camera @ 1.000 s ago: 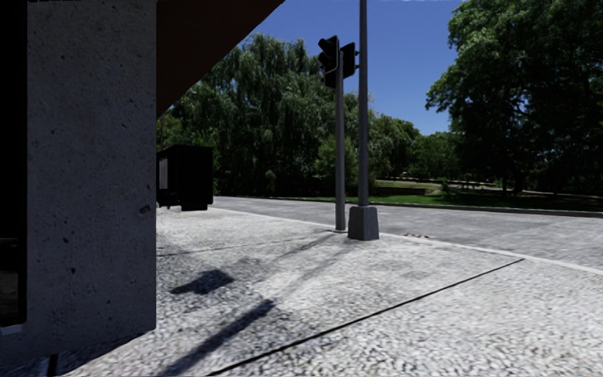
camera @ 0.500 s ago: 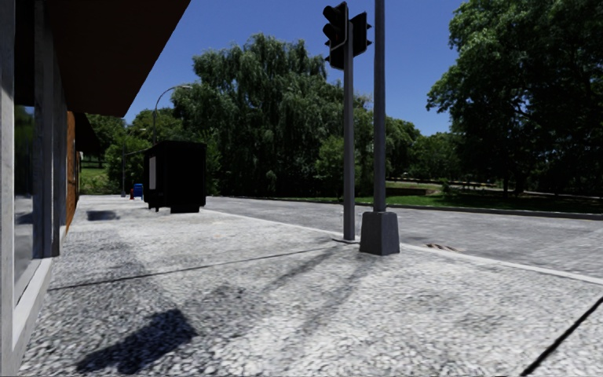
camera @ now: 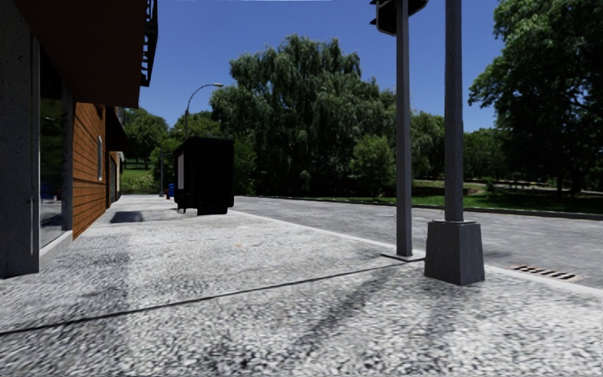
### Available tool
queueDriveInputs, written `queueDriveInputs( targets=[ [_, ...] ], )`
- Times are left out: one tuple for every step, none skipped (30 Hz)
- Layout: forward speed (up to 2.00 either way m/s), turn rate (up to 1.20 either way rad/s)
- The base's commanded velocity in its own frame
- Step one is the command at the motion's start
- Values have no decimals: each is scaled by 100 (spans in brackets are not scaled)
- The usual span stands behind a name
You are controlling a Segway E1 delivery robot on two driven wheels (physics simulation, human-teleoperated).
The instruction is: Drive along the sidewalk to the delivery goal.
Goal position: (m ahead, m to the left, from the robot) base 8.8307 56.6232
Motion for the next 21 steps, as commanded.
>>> queueDriveInputs(
  targets=[
    [200,50],
    [200,50],
    [200,50],
    [200,50],
    [200,50],
    [200,50],
    [200,50],
    [200,50],
    [200,50],
    [200,50],
    [200,50],
    [200,50],
    [200,50],
    [200,51],
    [200,57],
    [200,61],
    [200,62],
    [200,62],
    [200,62],
    [200,62],
    [200,62]
  ],
)
